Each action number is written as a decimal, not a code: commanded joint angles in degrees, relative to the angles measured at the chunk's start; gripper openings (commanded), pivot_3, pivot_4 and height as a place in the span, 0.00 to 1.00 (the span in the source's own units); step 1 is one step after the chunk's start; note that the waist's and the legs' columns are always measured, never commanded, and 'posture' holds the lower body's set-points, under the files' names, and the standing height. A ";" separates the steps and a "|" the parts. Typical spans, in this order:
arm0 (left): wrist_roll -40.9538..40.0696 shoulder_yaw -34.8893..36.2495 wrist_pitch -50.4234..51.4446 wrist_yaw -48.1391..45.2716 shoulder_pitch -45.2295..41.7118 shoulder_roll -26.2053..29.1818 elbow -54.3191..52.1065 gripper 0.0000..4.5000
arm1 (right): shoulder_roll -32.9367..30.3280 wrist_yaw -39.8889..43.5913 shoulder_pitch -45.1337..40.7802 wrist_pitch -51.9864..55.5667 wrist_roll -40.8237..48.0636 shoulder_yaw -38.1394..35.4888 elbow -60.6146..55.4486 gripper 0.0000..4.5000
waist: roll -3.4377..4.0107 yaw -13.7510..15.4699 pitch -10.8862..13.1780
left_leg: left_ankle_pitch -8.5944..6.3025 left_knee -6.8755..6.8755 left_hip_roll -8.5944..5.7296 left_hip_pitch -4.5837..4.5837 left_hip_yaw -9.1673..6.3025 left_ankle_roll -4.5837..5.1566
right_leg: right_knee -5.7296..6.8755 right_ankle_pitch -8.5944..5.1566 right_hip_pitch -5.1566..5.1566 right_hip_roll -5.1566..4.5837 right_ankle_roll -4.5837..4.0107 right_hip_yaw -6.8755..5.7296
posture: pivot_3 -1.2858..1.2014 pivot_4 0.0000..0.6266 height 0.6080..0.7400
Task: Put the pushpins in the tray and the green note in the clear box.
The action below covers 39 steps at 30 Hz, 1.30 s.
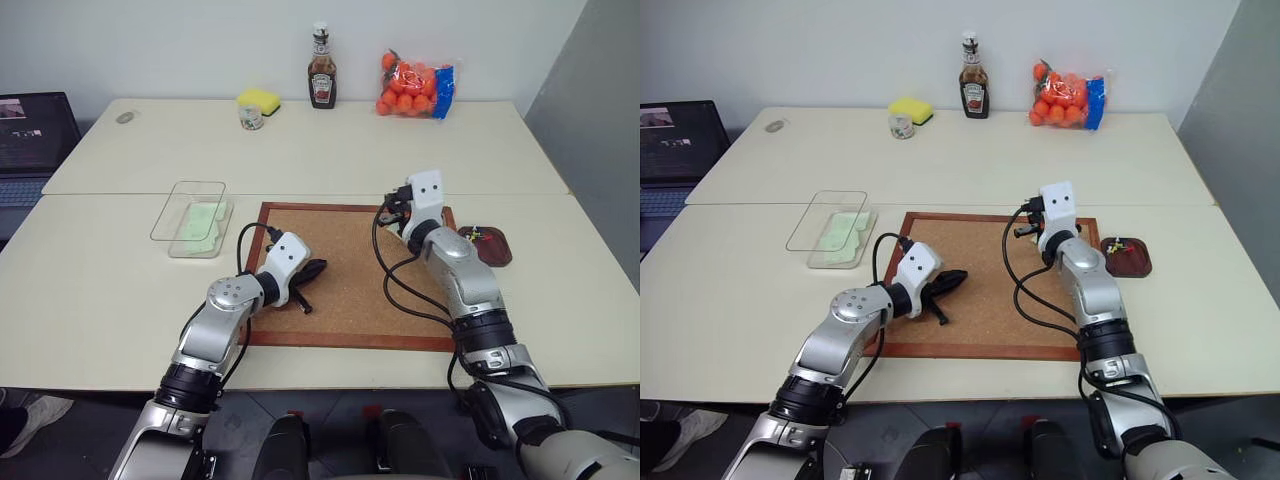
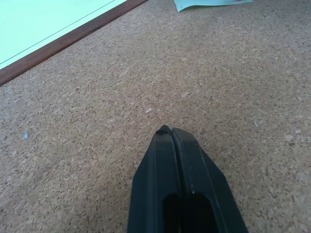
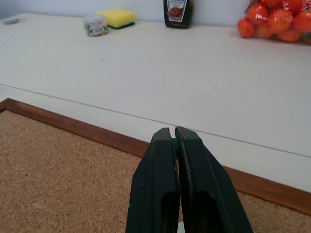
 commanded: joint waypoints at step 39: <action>0.90 -2.44 0.81 -0.68 1.48 0.44 0.74 0.00 | -15.63 -2.42 20.87 8.04 1.82 -12.98 -16.06 0.51 | 0.00 0.18 -0.04 | -0.01 -0.01 -0.05 0.04 0.03 0.01 | -0.07 0.00 0.05 -0.02 0.03 0.01 | 0.52 0.24 1.00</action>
